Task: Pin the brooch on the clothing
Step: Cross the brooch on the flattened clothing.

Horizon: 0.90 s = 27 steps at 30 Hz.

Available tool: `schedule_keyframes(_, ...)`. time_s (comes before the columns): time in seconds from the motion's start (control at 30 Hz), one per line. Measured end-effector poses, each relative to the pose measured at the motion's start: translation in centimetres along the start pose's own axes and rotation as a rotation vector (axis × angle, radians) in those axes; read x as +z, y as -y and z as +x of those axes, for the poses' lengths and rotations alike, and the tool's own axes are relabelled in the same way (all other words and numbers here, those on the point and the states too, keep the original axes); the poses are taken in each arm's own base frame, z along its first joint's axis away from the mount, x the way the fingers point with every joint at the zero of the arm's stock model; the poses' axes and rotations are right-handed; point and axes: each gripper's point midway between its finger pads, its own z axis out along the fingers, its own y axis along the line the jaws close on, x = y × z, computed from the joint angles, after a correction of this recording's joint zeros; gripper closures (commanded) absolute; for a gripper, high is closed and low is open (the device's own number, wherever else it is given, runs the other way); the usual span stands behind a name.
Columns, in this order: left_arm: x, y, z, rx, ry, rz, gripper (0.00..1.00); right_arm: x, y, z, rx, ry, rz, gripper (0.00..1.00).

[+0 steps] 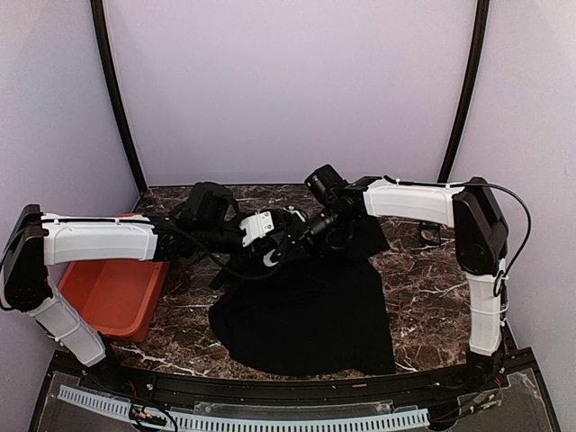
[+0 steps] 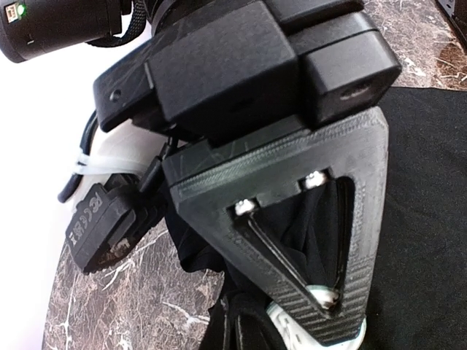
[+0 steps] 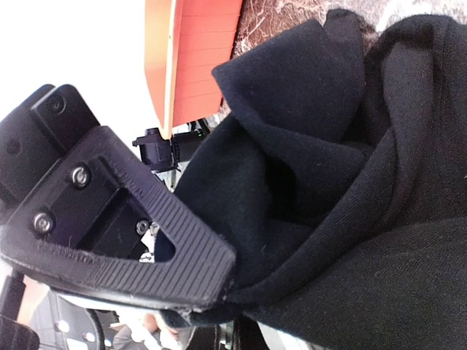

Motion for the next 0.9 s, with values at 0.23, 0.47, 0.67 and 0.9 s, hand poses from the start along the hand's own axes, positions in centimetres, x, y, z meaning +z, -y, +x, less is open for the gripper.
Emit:
schedule_keyframes(0.23, 0.0, 0.2, -0.1, -0.005, 0.008, 0.014, 0.99, 0.7, -0.4, 0.0, 0.100, -0.019, -0.002, 1.00)
schedule_keyframes(0.47, -0.1, -0.1, 1.1, -0.032, -0.028, 0.018, 0.99, 1.8, -0.3, -0.9, 0.160, -0.036, -0.007, 1.00)
schedule_keyframes(0.67, -0.2, -0.4, 1.8, -0.047, -0.051, 0.012, 0.99, 2.3, -0.4, -1.5, 0.199, -0.044, -0.021, 1.00)
schedule_keyframes(0.9, -0.3, -0.8, 2.0, -0.058, -0.062, -0.007, 0.99, 2.7, -1.0, -1.8, 0.199, -0.048, -0.071, 1.00)
